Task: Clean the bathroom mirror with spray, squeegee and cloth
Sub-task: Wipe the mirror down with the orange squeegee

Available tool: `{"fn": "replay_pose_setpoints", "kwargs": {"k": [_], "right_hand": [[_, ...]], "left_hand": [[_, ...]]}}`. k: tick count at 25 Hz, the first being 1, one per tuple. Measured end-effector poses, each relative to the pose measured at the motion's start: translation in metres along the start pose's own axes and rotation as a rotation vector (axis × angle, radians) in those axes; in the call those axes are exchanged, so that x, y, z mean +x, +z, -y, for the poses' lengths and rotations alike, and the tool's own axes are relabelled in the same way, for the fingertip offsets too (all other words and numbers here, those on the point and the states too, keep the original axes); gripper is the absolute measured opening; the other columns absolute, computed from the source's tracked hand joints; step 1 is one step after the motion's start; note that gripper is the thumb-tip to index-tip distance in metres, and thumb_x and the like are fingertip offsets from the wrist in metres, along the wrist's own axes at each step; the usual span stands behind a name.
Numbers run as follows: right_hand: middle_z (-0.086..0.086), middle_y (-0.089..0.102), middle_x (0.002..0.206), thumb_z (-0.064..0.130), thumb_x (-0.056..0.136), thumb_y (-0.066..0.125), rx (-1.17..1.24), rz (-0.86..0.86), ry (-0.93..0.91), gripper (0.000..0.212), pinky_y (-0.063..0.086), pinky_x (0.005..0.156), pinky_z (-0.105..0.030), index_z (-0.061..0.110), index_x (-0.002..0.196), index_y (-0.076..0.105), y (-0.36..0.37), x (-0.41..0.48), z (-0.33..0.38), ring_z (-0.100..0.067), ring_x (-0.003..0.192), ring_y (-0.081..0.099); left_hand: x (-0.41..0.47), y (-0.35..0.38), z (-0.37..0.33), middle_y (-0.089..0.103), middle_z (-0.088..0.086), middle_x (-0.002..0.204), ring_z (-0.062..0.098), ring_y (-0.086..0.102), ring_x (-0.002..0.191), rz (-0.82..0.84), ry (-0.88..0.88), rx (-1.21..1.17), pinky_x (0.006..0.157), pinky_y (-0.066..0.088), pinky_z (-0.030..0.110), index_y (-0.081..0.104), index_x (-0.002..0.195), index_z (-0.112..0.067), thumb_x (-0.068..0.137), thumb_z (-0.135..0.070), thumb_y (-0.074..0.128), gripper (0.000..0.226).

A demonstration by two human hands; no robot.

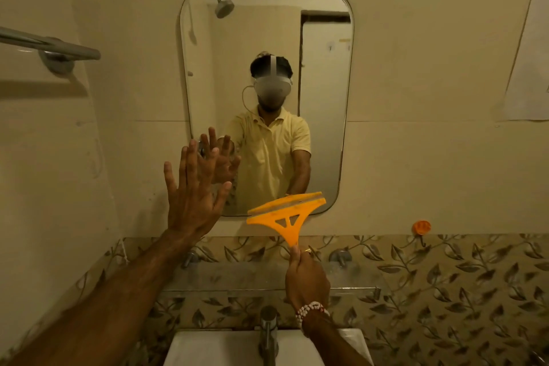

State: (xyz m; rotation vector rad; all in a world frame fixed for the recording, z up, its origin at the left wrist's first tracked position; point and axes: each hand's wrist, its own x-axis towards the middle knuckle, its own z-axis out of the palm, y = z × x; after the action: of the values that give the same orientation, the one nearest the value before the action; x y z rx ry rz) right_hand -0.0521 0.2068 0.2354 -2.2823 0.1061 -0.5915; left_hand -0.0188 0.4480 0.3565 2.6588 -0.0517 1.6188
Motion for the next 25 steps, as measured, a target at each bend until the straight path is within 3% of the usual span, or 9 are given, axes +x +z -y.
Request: {"fn": "replay_pose_setpoints", "kwargs": {"k": [3, 6, 12, 17, 22, 25], "right_hand": [[0.006, 0.058, 0.067, 0.044, 0.103, 0.028, 0.014, -0.009, -0.135, 0.042, 0.051, 0.062, -0.038, 0.023, 0.089, 0.062, -0.009, 0.002, 0.014, -0.017, 0.063, 0.057], [0.003, 0.057, 0.064, 0.041, 0.103, 0.028, 0.049, -0.072, -0.283, 0.038, 0.041, 0.05, -0.031, 0.022, 0.098, 0.06, -0.017, 0.021, 0.061, -0.02, 0.058, 0.056], [-0.01, 0.07, 0.091, 0.045, 0.103, 0.025, 0.16, -0.061, -0.333, 0.042, 0.048, 0.067, -0.039, 0.021, 0.105, 0.059, -0.017, 0.059, 0.147, -0.032, 0.083, 0.064], [0.001, 0.063, 0.072, 0.048, 0.103, 0.02, 0.006, 0.054, -0.309, 0.047, 0.05, 0.063, -0.036, 0.023, 0.099, 0.06, 0.013, 0.028, 0.095, -0.022, 0.067, 0.061], [-0.003, 0.067, 0.083, 0.048, 0.102, 0.023, -0.128, 0.104, -0.243, 0.047, 0.047, 0.064, -0.035, 0.023, 0.098, 0.062, 0.032, -0.008, 0.055, -0.024, 0.078, 0.065], [-0.001, 0.066, 0.08, 0.048, 0.102, 0.022, -0.155, 0.098, -0.286, 0.046, 0.047, 0.061, -0.034, 0.024, 0.096, 0.061, 0.025, -0.012, 0.063, -0.021, 0.071, 0.061]], "left_hand": [[-0.004, 0.0, -0.003, -0.011, 0.01, 0.175, 0.029, -0.001, 0.162, 0.001, -0.009, -0.003, 0.124, 0.007, 0.069, 0.015, 0.167, -0.024, 0.102, -0.056, 0.032, 0.074], [0.0, -0.007, 0.0, -0.005, 0.013, 0.175, 0.03, 0.001, 0.162, -0.007, -0.03, 0.014, 0.125, 0.006, 0.068, 0.016, 0.167, -0.022, 0.103, -0.055, 0.03, 0.073], [0.011, -0.018, 0.024, -0.002, 0.014, 0.175, 0.031, 0.004, 0.162, -0.036, -0.077, 0.028, 0.125, 0.004, 0.065, 0.018, 0.166, -0.024, 0.104, -0.049, 0.031, 0.069], [-0.006, -0.017, 0.033, -0.001, 0.015, 0.175, 0.031, 0.006, 0.162, -0.036, -0.095, 0.02, 0.125, 0.006, 0.066, 0.017, 0.167, -0.023, 0.1, -0.038, 0.036, 0.071], [-0.018, -0.016, 0.034, -0.003, 0.014, 0.175, 0.03, 0.006, 0.162, 0.017, -0.122, 0.042, 0.125, 0.005, 0.065, 0.013, 0.167, -0.025, 0.098, -0.035, 0.039, 0.074], [-0.02, -0.019, 0.033, -0.003, 0.015, 0.175, 0.031, 0.006, 0.162, 0.02, -0.137, 0.023, 0.125, 0.005, 0.066, 0.015, 0.167, -0.025, 0.098, -0.036, 0.039, 0.074]]}}
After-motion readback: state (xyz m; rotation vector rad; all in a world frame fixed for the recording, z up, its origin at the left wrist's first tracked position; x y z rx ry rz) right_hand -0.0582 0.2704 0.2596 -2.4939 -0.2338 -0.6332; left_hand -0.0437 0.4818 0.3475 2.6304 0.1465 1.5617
